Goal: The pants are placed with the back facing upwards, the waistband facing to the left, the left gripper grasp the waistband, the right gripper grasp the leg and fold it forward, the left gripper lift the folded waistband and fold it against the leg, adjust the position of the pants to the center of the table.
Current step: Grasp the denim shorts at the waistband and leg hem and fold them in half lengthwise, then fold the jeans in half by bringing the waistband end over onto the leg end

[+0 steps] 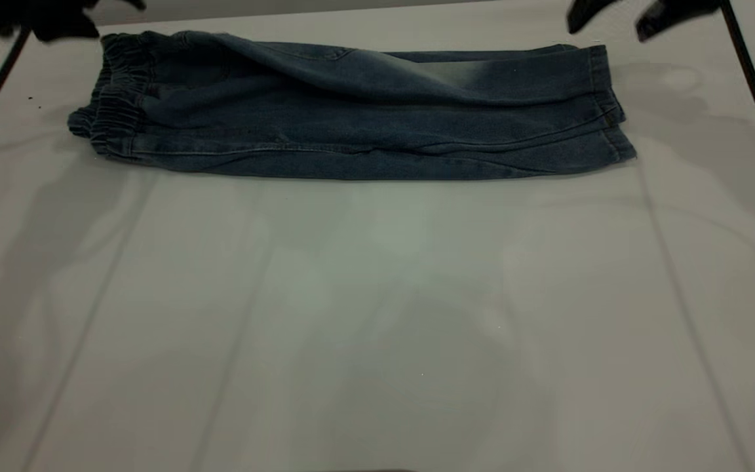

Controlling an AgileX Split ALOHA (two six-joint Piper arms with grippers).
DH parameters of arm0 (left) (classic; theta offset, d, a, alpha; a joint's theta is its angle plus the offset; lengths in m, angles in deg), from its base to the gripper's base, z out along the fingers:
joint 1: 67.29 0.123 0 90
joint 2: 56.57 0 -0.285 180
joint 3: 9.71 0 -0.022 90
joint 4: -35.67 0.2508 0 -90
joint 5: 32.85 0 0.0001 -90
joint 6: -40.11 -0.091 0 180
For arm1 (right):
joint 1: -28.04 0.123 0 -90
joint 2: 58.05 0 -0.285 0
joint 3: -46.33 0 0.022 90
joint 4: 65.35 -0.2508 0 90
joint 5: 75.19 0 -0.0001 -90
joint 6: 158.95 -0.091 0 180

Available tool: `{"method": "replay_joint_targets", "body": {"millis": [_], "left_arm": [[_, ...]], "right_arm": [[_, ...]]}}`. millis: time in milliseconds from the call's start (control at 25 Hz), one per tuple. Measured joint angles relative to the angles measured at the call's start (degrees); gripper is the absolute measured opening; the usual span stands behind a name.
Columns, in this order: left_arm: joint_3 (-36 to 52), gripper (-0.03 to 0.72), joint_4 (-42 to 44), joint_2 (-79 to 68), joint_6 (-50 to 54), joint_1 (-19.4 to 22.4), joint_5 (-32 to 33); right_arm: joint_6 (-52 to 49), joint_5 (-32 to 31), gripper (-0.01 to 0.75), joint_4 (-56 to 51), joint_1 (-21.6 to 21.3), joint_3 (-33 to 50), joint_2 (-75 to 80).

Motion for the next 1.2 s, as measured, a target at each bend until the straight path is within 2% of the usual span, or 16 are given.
{"method": "replay_joint_targets", "body": {"millis": [80, 160, 360, 480, 640, 840, 1200], "left_arm": [[-2.6, 0.48, 5.6, 0.3, -4.8, 0.0, 4.8], [-5.3, 0.482, 10.3, 1.0, -9.9, 0.0, 12.3], [-11.0, 0.482, 18.5, 2.3, -14.2, 0.0, 34.5], [-11.4, 0.482, 23.5, 2.3, -14.1, 0.0, 39.9], [-11.5, 0.482, 26.4, 2.0, -9.1, 1.1, 39.9], [-11.5, 0.482, 27.0, -1.9, -2.1, 1.8, 36.8], [-11.5, 0.482, 19.7, -7.6, -1.0, 1.6, 27.5]], "right_arm": [[2.9, -2.7, 0.57, -1.0, 2.0, -1.3, -0.3], [5.5, -4.7, 0.57, -1.9, 5.0, -2.3, -0.3], [8.8, -5.0, 0.57, -4.0, 12.5, -2.9, -0.3], [9.5, -3.3, 0.57, -4.6, 16.8, -2.9, -0.3], [9.7, -1.0, 0.57, -4.8, 20.0, -2.9, -0.1], [9.7, 0.7, 0.571, -5.2, 20.8, -2.9, -0.1], [9.7, 3.3, 0.571, -5.3, 20.8, -2.9, -0.1]]}}
